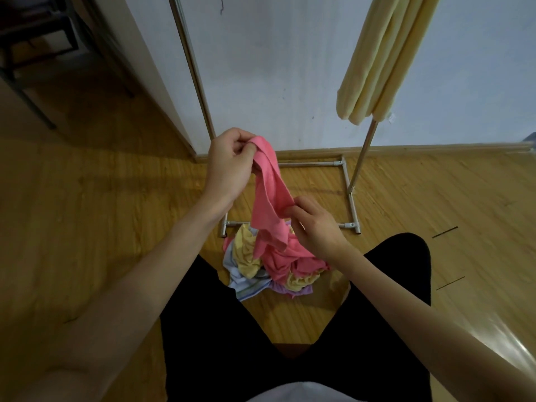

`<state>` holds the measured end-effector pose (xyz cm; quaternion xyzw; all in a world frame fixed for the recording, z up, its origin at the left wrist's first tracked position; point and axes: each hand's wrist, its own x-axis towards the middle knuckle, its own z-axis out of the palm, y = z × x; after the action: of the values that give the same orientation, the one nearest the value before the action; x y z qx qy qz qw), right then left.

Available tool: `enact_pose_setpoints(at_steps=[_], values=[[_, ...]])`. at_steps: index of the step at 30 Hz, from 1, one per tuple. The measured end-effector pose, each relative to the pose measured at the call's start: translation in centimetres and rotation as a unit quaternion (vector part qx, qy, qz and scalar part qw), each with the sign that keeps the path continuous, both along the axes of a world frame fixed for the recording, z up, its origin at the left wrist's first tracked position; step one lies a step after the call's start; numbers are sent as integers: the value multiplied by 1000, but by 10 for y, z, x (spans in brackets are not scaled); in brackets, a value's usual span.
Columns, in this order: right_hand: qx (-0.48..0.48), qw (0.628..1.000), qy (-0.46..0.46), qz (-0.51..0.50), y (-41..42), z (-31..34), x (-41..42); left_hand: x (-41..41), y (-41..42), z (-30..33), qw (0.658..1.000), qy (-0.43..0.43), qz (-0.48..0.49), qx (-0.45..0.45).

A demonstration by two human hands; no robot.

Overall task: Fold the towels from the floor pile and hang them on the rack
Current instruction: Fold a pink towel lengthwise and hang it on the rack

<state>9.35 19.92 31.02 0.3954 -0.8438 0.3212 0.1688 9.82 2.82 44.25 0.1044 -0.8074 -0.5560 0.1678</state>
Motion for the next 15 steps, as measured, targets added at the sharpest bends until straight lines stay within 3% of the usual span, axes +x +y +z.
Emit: enact_pose_setpoints(at_steps=[6,15], values=[[-23,991,-124,53,-5,9,3,-1,0,-4,1000,0,8,-1],[-85,985,-147,14,-5,13,4,-9,-9,-2,999,-5,35,-9]])
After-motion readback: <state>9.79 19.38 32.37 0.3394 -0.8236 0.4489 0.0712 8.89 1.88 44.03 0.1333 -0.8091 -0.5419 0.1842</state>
